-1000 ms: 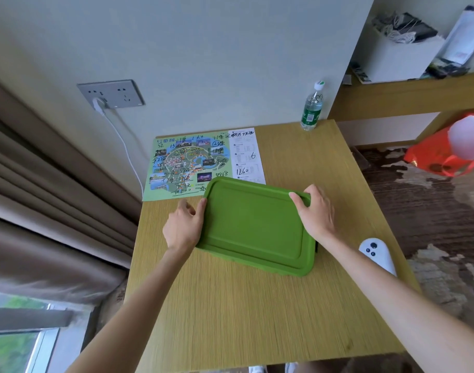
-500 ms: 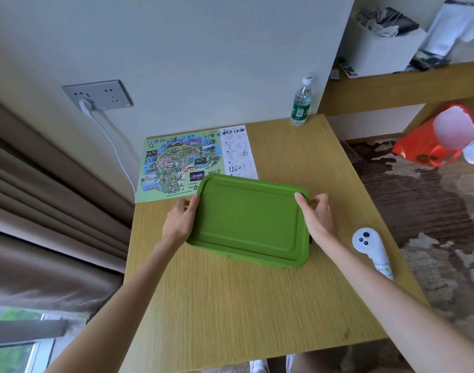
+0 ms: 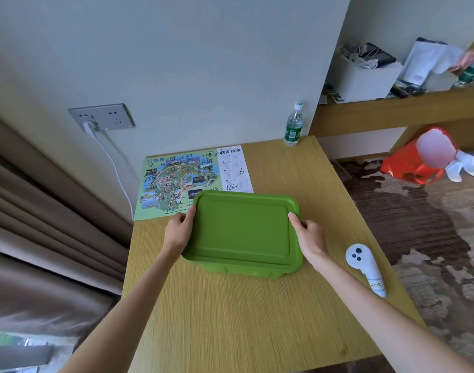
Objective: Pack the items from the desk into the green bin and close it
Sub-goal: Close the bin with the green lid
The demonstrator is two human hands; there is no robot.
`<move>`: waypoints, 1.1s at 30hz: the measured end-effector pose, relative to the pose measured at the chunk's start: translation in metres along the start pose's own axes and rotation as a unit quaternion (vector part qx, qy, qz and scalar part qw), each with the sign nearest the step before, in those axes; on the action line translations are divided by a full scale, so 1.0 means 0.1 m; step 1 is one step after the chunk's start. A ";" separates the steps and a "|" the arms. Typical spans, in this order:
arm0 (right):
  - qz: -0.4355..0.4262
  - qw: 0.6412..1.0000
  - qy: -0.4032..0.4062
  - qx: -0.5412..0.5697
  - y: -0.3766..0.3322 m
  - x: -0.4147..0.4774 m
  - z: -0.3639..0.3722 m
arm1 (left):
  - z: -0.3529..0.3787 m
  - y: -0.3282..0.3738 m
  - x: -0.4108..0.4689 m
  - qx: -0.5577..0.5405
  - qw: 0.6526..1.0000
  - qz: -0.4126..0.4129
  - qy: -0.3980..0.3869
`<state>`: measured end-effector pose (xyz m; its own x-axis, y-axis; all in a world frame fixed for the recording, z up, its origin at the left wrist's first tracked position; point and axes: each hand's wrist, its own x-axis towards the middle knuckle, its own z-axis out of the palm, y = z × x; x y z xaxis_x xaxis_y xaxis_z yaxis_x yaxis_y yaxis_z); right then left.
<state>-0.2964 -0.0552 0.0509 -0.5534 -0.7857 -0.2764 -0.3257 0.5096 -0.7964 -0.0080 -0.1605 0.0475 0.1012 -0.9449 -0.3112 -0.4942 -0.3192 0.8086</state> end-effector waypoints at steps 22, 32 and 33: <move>-0.138 0.988 -0.070 -0.006 -2.06 1.64 0.96 | -0.97 0.73 1.65 -0.078 0.985 -0.021 0.153; -0.164 0.981 -0.104 0.015 -2.22 2.39 1.68 | -1.01 0.49 2.64 -0.095 0.982 -0.055 0.153; -0.162 0.981 -0.104 0.012 -2.23 2.43 1.74 | -1.03 0.47 2.72 -0.094 0.982 -0.056 0.152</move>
<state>-0.2251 -0.4205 0.0677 -0.2541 -0.9610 -0.1089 -0.4393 0.2150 -0.8722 0.0849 -0.4396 0.0528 0.4132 -0.8721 -0.2621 -0.3011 -0.4025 0.8645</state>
